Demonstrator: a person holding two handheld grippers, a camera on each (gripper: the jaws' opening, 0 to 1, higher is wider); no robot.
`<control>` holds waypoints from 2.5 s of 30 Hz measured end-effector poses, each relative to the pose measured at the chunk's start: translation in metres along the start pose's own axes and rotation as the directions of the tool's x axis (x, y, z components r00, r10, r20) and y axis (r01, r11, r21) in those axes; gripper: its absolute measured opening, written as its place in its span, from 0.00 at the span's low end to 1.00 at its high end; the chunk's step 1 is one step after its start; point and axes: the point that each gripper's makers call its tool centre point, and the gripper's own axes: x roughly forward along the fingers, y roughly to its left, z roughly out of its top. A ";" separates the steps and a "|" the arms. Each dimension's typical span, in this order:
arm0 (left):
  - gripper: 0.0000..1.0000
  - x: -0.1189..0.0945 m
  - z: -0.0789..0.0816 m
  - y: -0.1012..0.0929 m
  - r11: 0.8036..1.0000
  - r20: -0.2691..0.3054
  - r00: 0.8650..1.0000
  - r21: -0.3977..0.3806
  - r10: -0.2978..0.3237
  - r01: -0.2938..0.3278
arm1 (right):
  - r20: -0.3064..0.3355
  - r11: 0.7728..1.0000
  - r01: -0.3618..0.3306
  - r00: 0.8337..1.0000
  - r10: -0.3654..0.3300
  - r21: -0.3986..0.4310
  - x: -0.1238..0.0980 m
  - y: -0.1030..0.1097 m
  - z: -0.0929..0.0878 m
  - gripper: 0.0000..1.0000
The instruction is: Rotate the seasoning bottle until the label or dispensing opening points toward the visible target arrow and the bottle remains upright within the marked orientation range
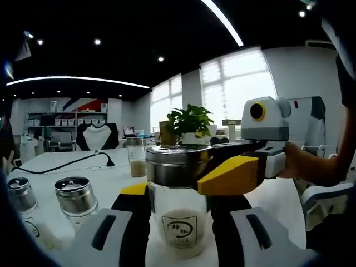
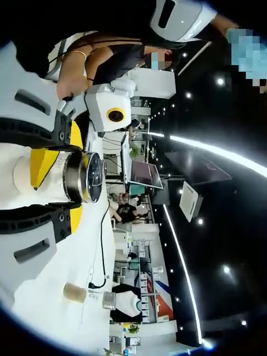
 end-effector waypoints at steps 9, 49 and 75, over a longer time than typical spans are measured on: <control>0.44 0.003 -0.002 0.007 0.990 -0.019 0.989 -0.001 0.144 -0.144 | 0.021 0.997 0.064 0.998 -0.065 0.037 -0.005 -0.002 0.003 0.33; 0.41 -0.015 -0.006 0.012 0.970 -0.033 0.969 -0.007 0.243 -0.244 | 0.048 1.000 0.009 0.999 -0.010 0.014 0.016 0.001 0.007 0.35; 0.32 -0.036 -0.012 0.021 0.976 -0.083 0.973 0.042 0.216 -0.213 | 0.083 1.000 0.006 0.996 -0.008 0.017 0.039 -0.044 0.020 0.34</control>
